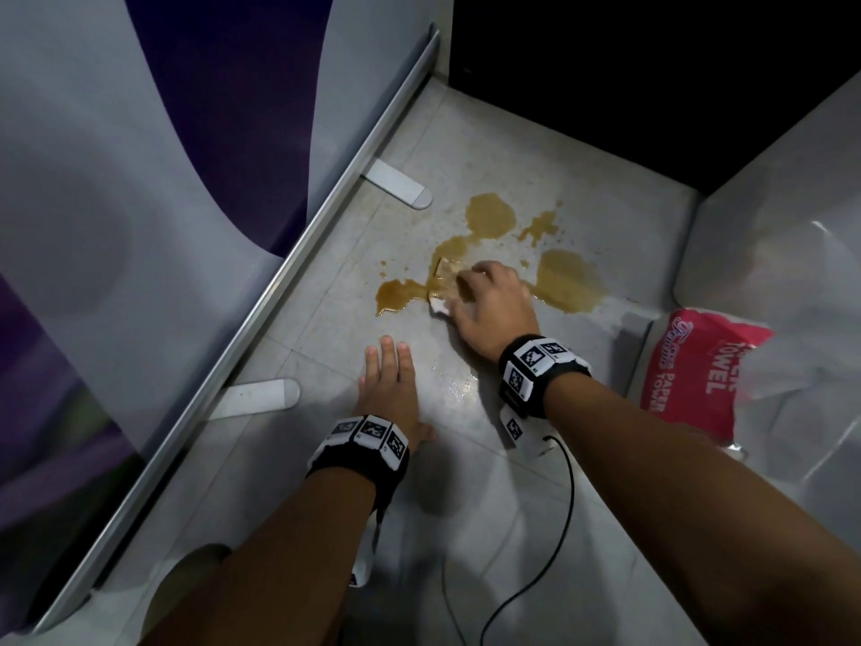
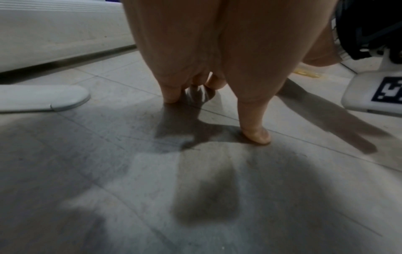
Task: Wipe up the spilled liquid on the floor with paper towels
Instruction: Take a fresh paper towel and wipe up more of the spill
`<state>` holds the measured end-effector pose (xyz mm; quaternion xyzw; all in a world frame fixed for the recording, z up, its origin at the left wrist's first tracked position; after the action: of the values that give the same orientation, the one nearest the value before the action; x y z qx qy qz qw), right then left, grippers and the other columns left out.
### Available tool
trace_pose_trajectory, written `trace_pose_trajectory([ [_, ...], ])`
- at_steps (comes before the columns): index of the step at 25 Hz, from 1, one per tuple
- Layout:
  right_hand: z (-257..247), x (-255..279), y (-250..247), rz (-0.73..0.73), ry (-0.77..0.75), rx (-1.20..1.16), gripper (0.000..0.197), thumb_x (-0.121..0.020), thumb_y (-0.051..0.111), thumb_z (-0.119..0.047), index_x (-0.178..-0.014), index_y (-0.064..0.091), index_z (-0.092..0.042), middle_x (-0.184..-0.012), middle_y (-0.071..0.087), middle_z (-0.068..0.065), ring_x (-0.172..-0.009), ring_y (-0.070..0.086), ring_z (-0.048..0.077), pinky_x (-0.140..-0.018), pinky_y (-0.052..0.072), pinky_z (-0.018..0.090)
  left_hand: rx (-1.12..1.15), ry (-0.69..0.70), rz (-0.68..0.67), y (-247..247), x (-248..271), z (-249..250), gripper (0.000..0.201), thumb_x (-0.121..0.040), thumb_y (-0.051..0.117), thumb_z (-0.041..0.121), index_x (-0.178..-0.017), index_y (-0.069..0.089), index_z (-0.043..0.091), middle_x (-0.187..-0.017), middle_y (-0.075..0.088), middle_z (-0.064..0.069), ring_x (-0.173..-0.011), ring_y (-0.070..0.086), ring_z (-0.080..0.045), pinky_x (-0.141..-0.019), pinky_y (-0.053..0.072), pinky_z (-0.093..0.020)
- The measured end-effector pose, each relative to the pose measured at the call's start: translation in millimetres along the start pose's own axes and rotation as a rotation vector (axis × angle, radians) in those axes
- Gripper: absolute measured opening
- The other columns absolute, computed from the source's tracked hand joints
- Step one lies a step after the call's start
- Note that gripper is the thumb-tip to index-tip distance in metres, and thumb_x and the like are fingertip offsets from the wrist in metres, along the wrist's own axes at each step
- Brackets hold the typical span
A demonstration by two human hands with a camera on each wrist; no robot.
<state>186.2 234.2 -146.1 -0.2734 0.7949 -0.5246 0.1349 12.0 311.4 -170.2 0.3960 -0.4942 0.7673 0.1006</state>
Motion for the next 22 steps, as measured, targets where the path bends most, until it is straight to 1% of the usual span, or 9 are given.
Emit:
trace_pose_trajectory([
  [2, -2, 4, 7, -0.069, 0.004, 0.157, 0.056, -0.088, 0.058, -0.054, -0.134, 0.055, -0.022, -0.132, 0.051, 0.002, -0.125, 0.043, 0.025, -0.104, 0.031, 0.044, 0.004, -0.003, 0.004, 0, 0, 1, 0.126, -0.08, 0.075, 0.046, -0.152, -0.021, 0.008, -0.159, -0.029, -0.013, -0.147, -0.023, -0.036, -0.12, 0.004, -0.047],
  [4, -8, 5, 5, -0.059, 0.012, 0.169, 0.054, -0.087, 0.061, -0.054, -0.131, 0.056, -0.024, -0.127, 0.053, 0.001, -0.121, 0.045, 0.024, -0.101, 0.029, 0.043, 0.005, -0.008, 0.003, -1, 0, 1, 0.126, -0.08, 0.075, 0.046, -0.152, -0.021, 0.008, -0.159, -0.028, -0.013, -0.147, -0.022, -0.036, -0.12, 0.004, -0.047],
  [8, -10, 2, 3, -0.057, 0.092, 0.064, 0.037, -0.088, 0.066, -0.043, -0.119, 0.064, -0.023, -0.115, 0.061, 0.0, -0.113, 0.053, 0.022, -0.099, 0.028, 0.041, -0.008, -0.016, -0.001, -1, 0, 1, 0.126, -0.079, 0.076, 0.046, -0.152, -0.021, 0.008, -0.159, -0.028, -0.014, -0.147, -0.021, -0.036, -0.12, 0.005, -0.047],
  [12, -19, 4, 9, -0.129, 0.146, -0.029, 0.013, -0.087, 0.061, -0.029, -0.098, 0.067, -0.024, -0.099, 0.067, -0.001, -0.097, 0.061, 0.024, -0.094, 0.029, 0.038, -0.02, -0.021, 0.005, -1, -1, 1, 0.128, -0.078, 0.077, 0.046, -0.152, -0.02, 0.007, -0.159, -0.027, -0.014, -0.147, -0.02, -0.036, -0.12, 0.007, -0.048],
  [15, -18, 3, 7, -0.179, 0.229, -0.17, 0.006, -0.08, 0.063, -0.03, -0.085, 0.063, -0.026, -0.093, 0.066, -0.004, -0.089, 0.062, 0.021, -0.093, 0.042, 0.04, -0.021, -0.02, -0.002, 0, -4, 0, 0.128, -0.078, 0.076, 0.048, -0.152, -0.02, 0.007, -0.159, -0.028, -0.014, -0.147, -0.021, -0.037, -0.12, 0.007, -0.048],
  [17, -15, -6, -5, -0.121, 0.258, -0.302, 0.007, -0.08, 0.067, -0.029, -0.082, 0.06, -0.027, -0.092, 0.065, -0.004, -0.085, 0.062, 0.021, -0.083, 0.054, 0.043, -0.023, -0.013, -0.002, 0, -4, 0, 0.128, -0.079, 0.076, 0.048, -0.152, -0.021, 0.007, -0.159, -0.028, -0.014, -0.147, -0.021, -0.037, -0.12, 0.006, -0.049],
  [18, -16, -13, -14, -0.073, 0.237, -0.317, 0.007, -0.083, 0.067, -0.026, -0.084, 0.06, -0.026, -0.094, 0.063, -0.003, -0.085, 0.061, 0.021, -0.079, 0.055, 0.043, -0.024, -0.01, 0.002, 0, -3, 0, 0.128, -0.079, 0.076, 0.048, -0.152, -0.021, 0.007, -0.159, -0.028, -0.014, -0.147, -0.021, -0.037, -0.12, 0.006, -0.048],
  [20, -22, -30, -33, 0.025, 0.139, -0.212, 0.003, -0.091, 0.064, -0.02, -0.093, 0.062, -0.02, -0.098, 0.061, 0.001, -0.086, 0.059, 0.022, -0.074, 0.053, 0.039, -0.026, -0.007, 0.014, 0, -2, 0, 0.127, -0.079, 0.076, 0.048, -0.152, -0.021, 0.007, -0.159, -0.028, -0.015, -0.147, -0.021, -0.037, -0.12, 0.005, -0.047],
  [22, -28, -45, -46, 0.127, 0.031, -0.063, 0.01, -0.092, 0.062, -0.012, -0.102, 0.063, -0.013, -0.103, 0.058, 0.006, -0.087, 0.056, 0.025, -0.072, 0.052, 0.038, -0.027, -0.008, 0.024, -1, -1, 0, 0.128, -0.079, 0.076, 0.047, -0.152, -0.02, 0.007, -0.159, -0.027, -0.015, -0.147, -0.02, -0.037, -0.12, 0.004, -0.047],
])
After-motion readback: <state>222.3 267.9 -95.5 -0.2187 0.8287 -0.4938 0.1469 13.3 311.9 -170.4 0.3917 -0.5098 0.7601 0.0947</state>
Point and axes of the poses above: each hand's wrist, its own x-axis away from the middle knuckle, its own y-axis out of the palm, z = x × y, the point moved 8 cm from there along -x, towards the middle knuckle
